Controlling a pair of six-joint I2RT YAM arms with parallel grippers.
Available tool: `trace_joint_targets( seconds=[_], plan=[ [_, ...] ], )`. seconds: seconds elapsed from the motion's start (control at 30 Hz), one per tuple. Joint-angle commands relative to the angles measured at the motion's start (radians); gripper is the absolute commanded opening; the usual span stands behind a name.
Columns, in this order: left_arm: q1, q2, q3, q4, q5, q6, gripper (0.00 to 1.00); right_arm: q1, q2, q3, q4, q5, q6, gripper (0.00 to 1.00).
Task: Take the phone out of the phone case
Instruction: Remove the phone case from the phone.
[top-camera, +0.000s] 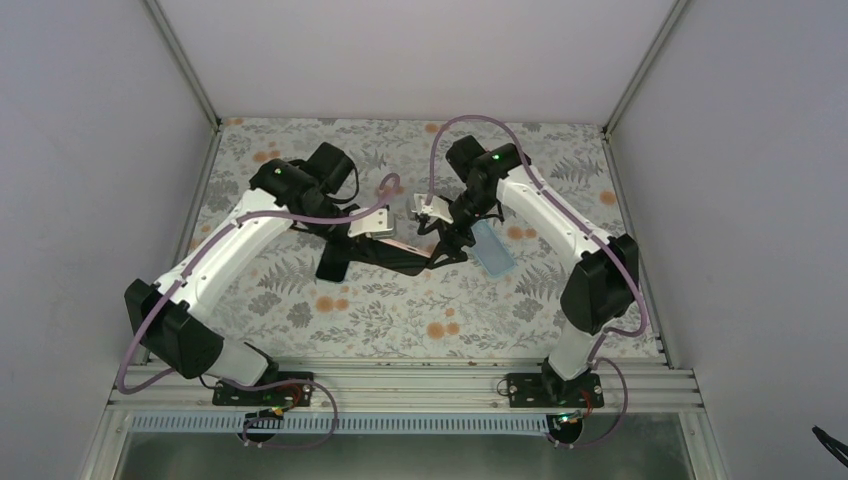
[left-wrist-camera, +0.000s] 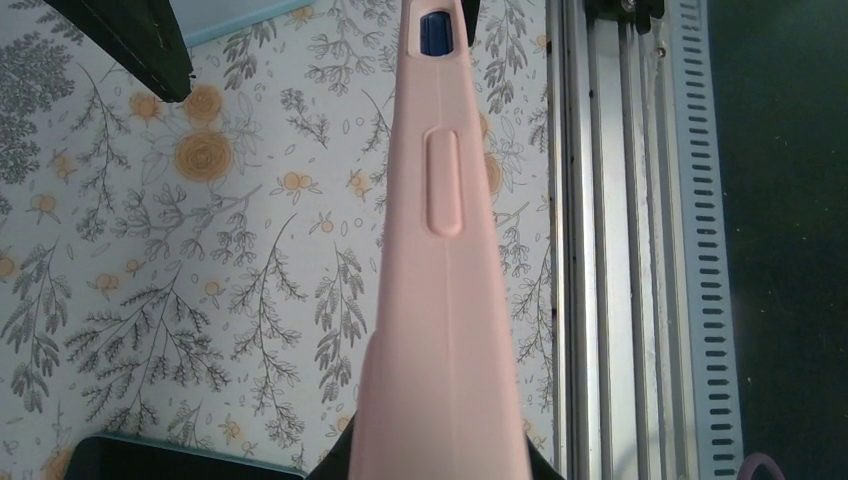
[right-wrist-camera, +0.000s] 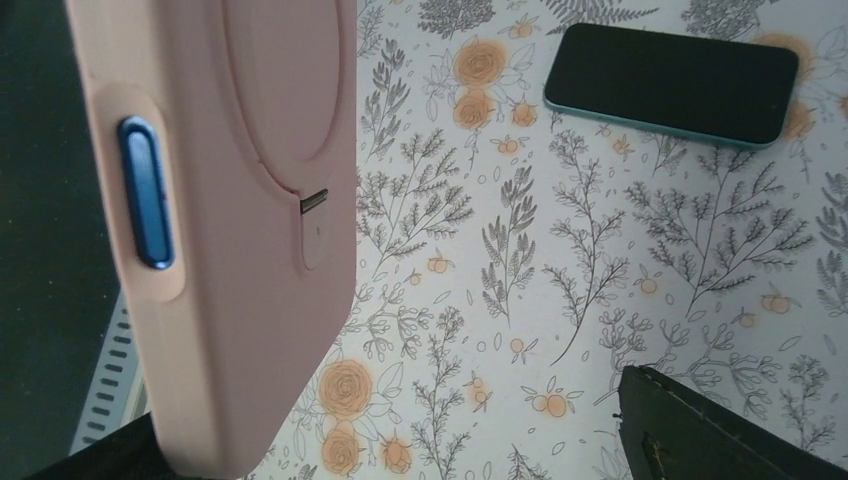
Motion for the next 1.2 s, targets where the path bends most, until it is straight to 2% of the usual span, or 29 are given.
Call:
trace_joint_targets(
  seconds=[0.0, 0.13, 0.4, 0.77, 0.9, 1.17],
  plan=[
    [-0.049, -0.044, 0.014, -0.021, 0.044, -0.016, 0.02, -0.023, 0.029, 0.032, 0.029, -0.015, -0.027, 0.91],
    [-0.073, -0.079, 0.011, -0.022, 0.037, -0.04, 0.02, -0.038, 0.041, 0.016, 0.028, 0.003, -0.046, 0.88],
    [-0.16, -0.128, 0.021, -0.022, 0.083, -0.102, 0.02, -0.058, 0.099, 0.016, 0.027, 0.062, -0.074, 0.88],
    [-0.175, -0.146, -0.04, -0.021, 0.099, -0.098, 0.02, -0.131, 0.161, 0.089, 0.028, 0.048, -0.07, 0.86],
    [-0.174, -0.142, -0.024, -0.021, 0.057, -0.085, 0.02, -0.132, 0.104, 0.03, 0.027, 0.054, -0.07, 0.88],
    [-0.169, -0.091, -0.017, -0.011, -0.022, -0.067, 0.02, -0.076, -0.129, -0.21, 0.028, 0.041, -0.061, 0.9]
  ],
)
